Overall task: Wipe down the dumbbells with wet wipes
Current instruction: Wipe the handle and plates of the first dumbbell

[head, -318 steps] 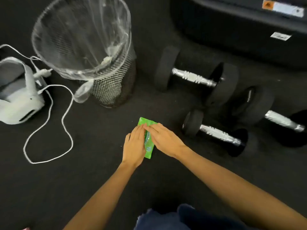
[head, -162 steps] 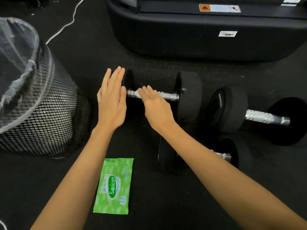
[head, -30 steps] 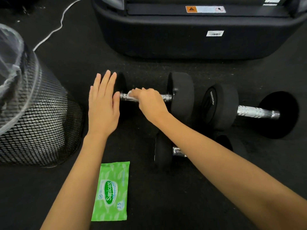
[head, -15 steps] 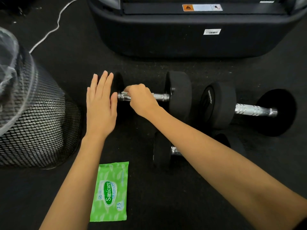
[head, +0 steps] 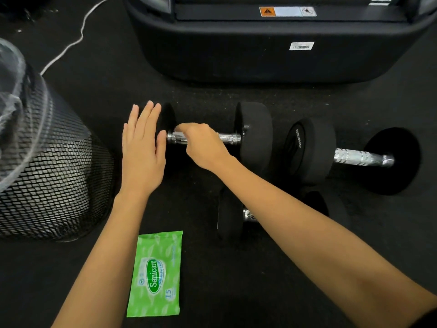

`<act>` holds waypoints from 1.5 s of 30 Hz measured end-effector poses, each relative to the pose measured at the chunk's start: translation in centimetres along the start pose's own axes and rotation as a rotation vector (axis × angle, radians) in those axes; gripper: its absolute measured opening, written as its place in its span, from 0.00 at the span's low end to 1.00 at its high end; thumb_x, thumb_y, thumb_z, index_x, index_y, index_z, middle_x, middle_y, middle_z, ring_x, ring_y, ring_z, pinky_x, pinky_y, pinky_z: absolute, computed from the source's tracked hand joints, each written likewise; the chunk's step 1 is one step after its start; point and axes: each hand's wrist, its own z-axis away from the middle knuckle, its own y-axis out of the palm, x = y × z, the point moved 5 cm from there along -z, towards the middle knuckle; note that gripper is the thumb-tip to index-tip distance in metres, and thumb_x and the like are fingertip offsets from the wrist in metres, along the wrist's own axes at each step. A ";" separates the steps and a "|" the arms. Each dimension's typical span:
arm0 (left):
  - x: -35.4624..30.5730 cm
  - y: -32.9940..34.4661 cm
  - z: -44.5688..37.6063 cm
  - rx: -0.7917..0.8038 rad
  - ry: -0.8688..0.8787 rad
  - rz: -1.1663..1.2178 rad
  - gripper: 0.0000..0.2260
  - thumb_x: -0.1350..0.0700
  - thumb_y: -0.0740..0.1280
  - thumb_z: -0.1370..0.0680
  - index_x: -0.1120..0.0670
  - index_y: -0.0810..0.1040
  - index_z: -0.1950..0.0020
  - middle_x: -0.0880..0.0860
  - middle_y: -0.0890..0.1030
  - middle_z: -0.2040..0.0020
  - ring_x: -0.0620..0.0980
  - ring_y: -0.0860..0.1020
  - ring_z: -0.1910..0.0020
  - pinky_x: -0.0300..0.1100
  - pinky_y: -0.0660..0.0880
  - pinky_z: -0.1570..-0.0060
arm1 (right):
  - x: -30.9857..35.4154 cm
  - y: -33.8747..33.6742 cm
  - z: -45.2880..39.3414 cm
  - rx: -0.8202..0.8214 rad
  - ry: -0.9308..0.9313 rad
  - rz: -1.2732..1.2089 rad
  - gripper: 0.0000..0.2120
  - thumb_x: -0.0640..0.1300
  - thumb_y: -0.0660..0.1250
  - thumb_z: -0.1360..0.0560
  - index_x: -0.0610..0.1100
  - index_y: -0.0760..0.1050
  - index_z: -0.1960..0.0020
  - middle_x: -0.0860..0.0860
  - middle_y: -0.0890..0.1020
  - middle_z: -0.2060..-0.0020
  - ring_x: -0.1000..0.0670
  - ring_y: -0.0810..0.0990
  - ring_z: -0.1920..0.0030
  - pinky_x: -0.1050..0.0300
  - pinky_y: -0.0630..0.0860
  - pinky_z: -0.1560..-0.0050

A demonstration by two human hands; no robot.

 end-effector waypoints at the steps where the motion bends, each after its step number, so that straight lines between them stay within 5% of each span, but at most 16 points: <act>1: 0.0 0.0 0.0 -0.002 0.004 -0.002 0.22 0.53 0.53 0.15 0.51 0.57 0.20 0.47 0.56 0.20 0.47 0.46 0.20 0.53 0.46 0.23 | -0.1 0.0 0.4 -0.015 -0.035 0.001 0.19 0.34 0.64 0.25 0.46 0.75 0.36 0.46 0.81 0.43 0.46 0.80 0.43 0.49 0.77 0.43; 4: 0.1 -0.1 -0.1 -0.008 0.009 0.003 0.22 0.53 0.53 0.15 0.51 0.57 0.20 0.47 0.56 0.20 0.47 0.46 0.20 0.53 0.46 0.23 | -1.0 -0.3 1.2 -0.048 -0.047 0.081 0.22 0.34 0.63 0.24 0.48 0.74 0.32 0.46 0.79 0.37 0.45 0.77 0.37 0.47 0.76 0.39; 8: -0.1 0.0 -0.1 -0.011 -0.003 0.012 0.22 0.53 0.53 0.15 0.51 0.57 0.20 0.47 0.57 0.20 0.47 0.46 0.20 0.52 0.45 0.23 | -0.7 -0.6 0.1 -0.041 0.029 0.150 0.20 0.37 0.64 0.24 0.50 0.74 0.33 0.46 0.82 0.45 0.45 0.81 0.47 0.49 0.78 0.47; 10: 0.0 -0.1 -0.2 -0.013 -0.002 0.011 0.22 0.53 0.53 0.15 0.51 0.57 0.20 0.47 0.57 0.20 0.47 0.47 0.20 0.52 0.46 0.23 | 0.0 0.0 -0.1 -0.039 -0.008 0.121 0.20 0.39 0.64 0.23 0.49 0.73 0.32 0.46 0.81 0.43 0.45 0.80 0.44 0.49 0.78 0.45; 13: 0.1 -0.1 -0.2 -0.005 0.003 0.015 0.22 0.53 0.53 0.15 0.51 0.58 0.20 0.47 0.57 0.20 0.47 0.47 0.20 0.52 0.46 0.23 | -0.1 0.7 0.3 0.025 -0.096 0.104 0.21 0.41 0.64 0.21 0.48 0.69 0.28 0.48 0.73 0.30 0.48 0.69 0.29 0.50 0.67 0.30; 18: -0.1 -0.1 -0.2 -0.013 0.003 0.025 0.21 0.53 0.53 0.15 0.51 0.58 0.21 0.48 0.57 0.20 0.47 0.47 0.20 0.52 0.46 0.23 | -1.3 -0.2 0.2 -0.015 -0.086 0.157 0.20 0.39 0.61 0.19 0.48 0.68 0.28 0.51 0.72 0.30 0.49 0.68 0.29 0.53 0.55 0.26; 23: 0.0 -0.2 -0.4 -0.006 -0.001 0.012 0.22 0.53 0.53 0.15 0.51 0.58 0.21 0.48 0.57 0.20 0.47 0.47 0.20 0.53 0.47 0.23 | -0.8 0.9 0.2 0.018 -0.132 0.179 0.21 0.38 0.60 0.20 0.49 0.68 0.28 0.49 0.72 0.30 0.47 0.66 0.27 0.51 0.57 0.25; 28: -0.1 -0.2 -0.3 -0.014 -0.005 0.015 0.21 0.53 0.53 0.15 0.51 0.58 0.21 0.48 0.57 0.20 0.47 0.46 0.20 0.52 0.46 0.23 | -1.8 0.3 -0.4 -0.046 0.047 0.111 0.19 0.39 0.64 0.22 0.50 0.74 0.33 0.47 0.82 0.43 0.45 0.79 0.41 0.47 0.75 0.39; 35: 0.0 -0.2 -0.3 -0.010 -0.007 0.020 0.22 0.54 0.53 0.15 0.51 0.58 0.21 0.48 0.57 0.20 0.47 0.46 0.20 0.52 0.46 0.23 | -0.9 1.3 -0.2 0.030 -0.114 0.153 0.21 0.36 0.64 0.23 0.49 0.73 0.32 0.45 0.75 0.33 0.44 0.71 0.30 0.45 0.69 0.31; 41: -0.1 -0.1 -0.2 -0.017 0.002 0.026 0.21 0.54 0.53 0.15 0.51 0.58 0.21 0.48 0.57 0.20 0.48 0.47 0.20 0.52 0.46 0.23 | -1.3 -0.3 -1.0 -0.117 0.082 0.032 0.12 0.44 0.65 0.22 0.49 0.80 0.40 0.49 0.84 0.51 0.49 0.83 0.53 0.50 0.80 0.49; 45: 0.0 -0.1 -0.3 -0.012 0.001 0.026 0.21 0.53 0.53 0.15 0.51 0.58 0.21 0.48 0.57 0.20 0.48 0.47 0.20 0.53 0.46 0.23 | 0.0 0.5 -0.8 -0.047 -0.009 0.060 0.14 0.43 0.65 0.22 0.49 0.78 0.37 0.49 0.84 0.47 0.49 0.82 0.49 0.50 0.78 0.45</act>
